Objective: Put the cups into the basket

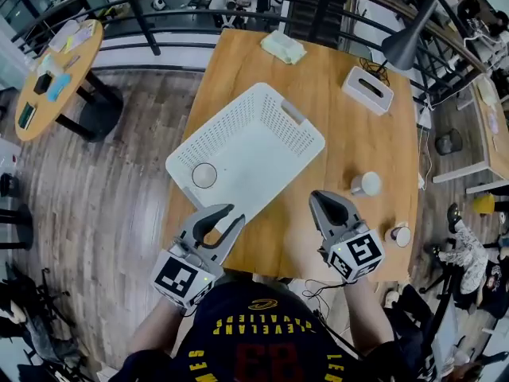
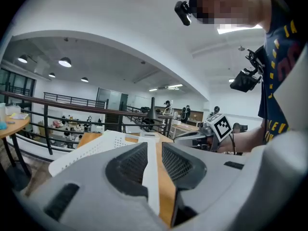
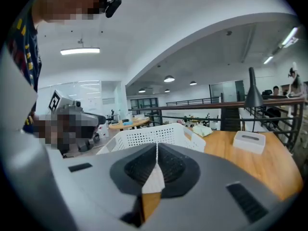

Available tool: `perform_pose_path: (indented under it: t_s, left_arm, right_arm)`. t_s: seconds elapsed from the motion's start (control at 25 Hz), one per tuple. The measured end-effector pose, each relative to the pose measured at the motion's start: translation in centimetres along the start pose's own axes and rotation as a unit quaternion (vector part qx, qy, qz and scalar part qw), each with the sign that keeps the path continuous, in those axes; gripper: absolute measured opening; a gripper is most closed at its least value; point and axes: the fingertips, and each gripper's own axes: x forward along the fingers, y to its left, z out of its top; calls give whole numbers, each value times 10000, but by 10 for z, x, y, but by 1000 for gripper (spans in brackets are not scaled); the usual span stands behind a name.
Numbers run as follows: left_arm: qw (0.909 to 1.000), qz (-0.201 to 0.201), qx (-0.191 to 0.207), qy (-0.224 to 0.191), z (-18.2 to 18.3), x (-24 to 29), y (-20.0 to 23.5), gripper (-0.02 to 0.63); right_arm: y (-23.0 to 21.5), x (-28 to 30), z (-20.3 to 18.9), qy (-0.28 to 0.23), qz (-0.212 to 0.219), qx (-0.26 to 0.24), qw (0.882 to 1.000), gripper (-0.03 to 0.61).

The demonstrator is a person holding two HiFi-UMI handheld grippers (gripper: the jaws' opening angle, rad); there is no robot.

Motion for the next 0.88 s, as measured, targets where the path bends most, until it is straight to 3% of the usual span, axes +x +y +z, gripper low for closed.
perform_pose_path:
  t_s: [0.16, 0.32, 0.64, 0.88]
  left_arm:
    - [9983, -391, -433, 79, -15, 19, -45, 16]
    - [9948, -808, -602, 116, -21, 39, -91, 11]
    - [9942, -1019, -330, 62, -18, 75, -162, 12]
    - [9933, -1145, -131, 82, -21, 90, -206, 12]
  right_arm:
    - [-4, -46, -16, -56, -265, 265, 9993, 14]
    - [-14, -86, -27, -126, -660, 586, 9960, 14]
    - [-23, -162, -45, -541, -1459, 775, 9848, 14]
    - [-32, -200, -59, -639, -1731, 816, 9794, 14]
